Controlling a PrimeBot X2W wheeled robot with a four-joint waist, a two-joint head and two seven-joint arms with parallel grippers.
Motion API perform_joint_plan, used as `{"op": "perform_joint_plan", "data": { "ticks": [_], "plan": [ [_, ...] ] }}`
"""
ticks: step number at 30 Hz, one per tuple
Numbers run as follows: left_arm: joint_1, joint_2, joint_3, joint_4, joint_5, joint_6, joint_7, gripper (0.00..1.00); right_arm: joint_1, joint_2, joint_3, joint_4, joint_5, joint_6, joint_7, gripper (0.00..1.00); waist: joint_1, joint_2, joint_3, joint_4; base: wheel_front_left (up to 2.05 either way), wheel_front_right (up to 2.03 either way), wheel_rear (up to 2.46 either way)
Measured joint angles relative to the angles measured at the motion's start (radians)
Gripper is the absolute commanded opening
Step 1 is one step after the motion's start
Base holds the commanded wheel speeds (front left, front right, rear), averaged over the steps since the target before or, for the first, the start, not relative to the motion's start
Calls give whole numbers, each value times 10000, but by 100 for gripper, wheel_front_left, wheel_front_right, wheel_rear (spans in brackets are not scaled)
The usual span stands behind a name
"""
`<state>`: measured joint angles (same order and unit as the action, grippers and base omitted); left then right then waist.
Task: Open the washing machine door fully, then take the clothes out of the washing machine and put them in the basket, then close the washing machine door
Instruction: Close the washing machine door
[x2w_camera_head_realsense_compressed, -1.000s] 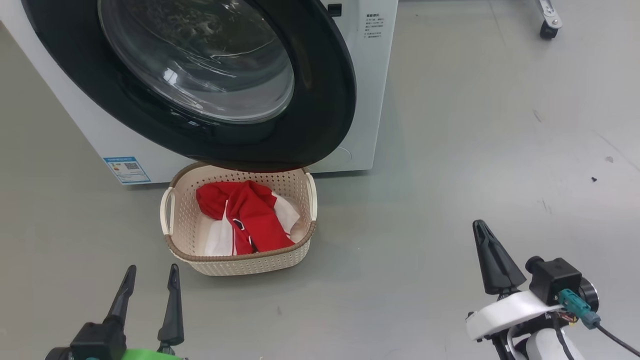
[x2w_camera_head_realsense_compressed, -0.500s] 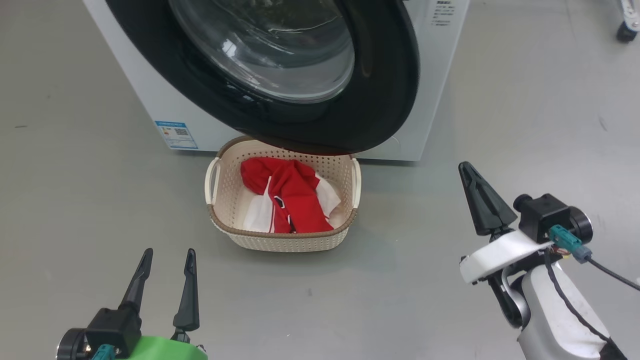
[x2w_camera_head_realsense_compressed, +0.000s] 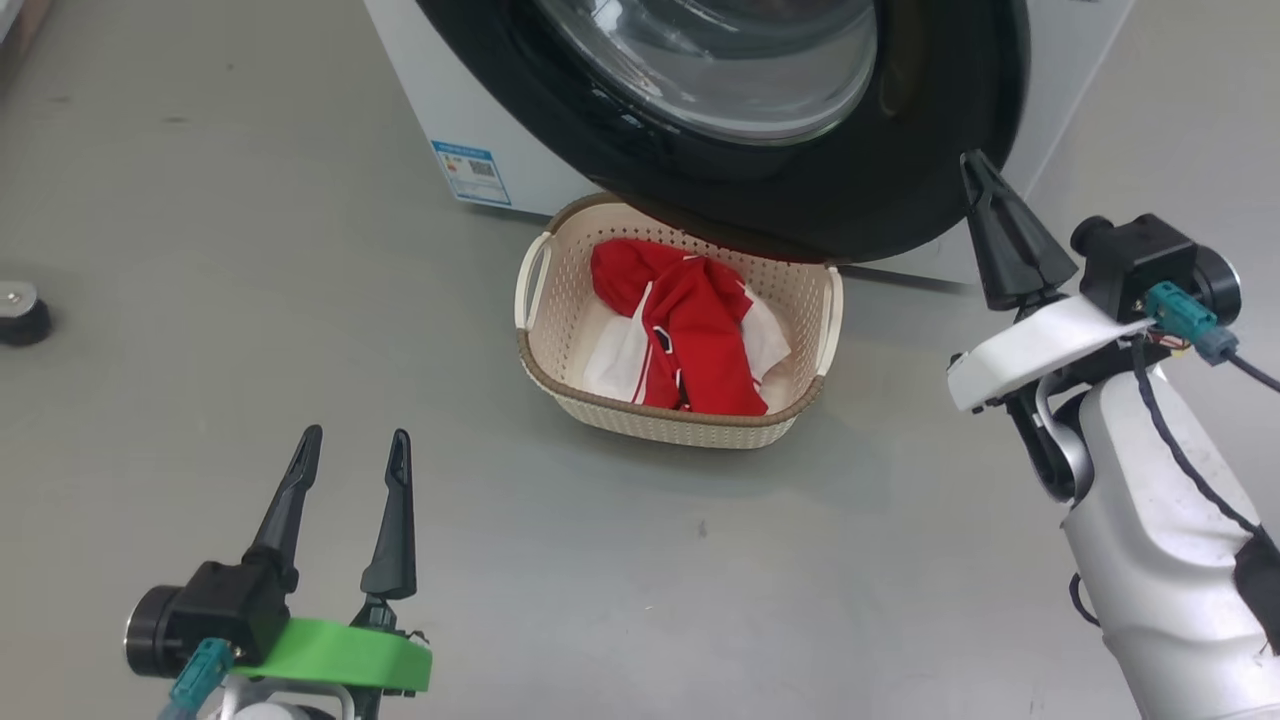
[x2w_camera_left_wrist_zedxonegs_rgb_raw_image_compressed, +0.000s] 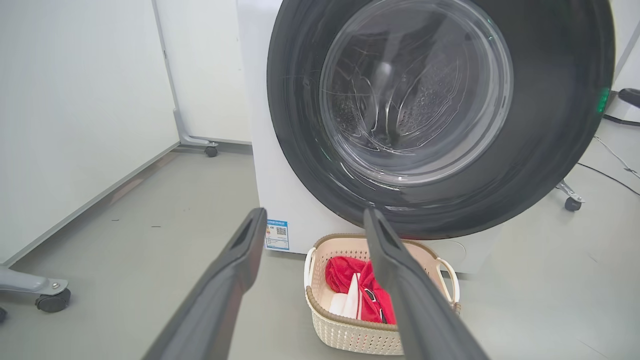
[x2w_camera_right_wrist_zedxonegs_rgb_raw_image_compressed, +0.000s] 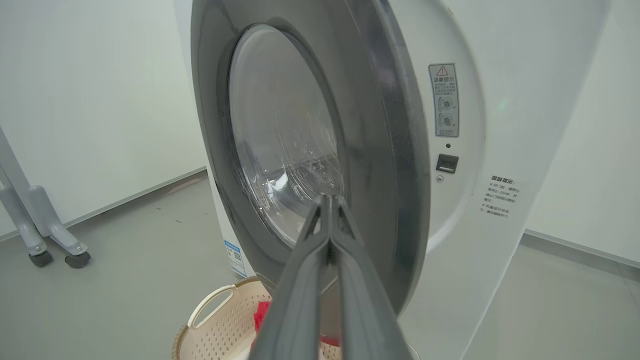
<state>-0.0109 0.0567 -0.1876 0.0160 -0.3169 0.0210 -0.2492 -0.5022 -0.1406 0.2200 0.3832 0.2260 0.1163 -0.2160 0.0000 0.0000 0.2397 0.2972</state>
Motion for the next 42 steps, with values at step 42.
{"op": "perform_joint_plan", "data": {
  "ticks": [42],
  "plan": [
    [-938, -178, -251, -629, -40, -178, -29, 100, -4659, -1394, -389, 2525, 107, 144, 100, 0, 0, 0, 2135, 931, 0, 0, 0]
  ]
}}
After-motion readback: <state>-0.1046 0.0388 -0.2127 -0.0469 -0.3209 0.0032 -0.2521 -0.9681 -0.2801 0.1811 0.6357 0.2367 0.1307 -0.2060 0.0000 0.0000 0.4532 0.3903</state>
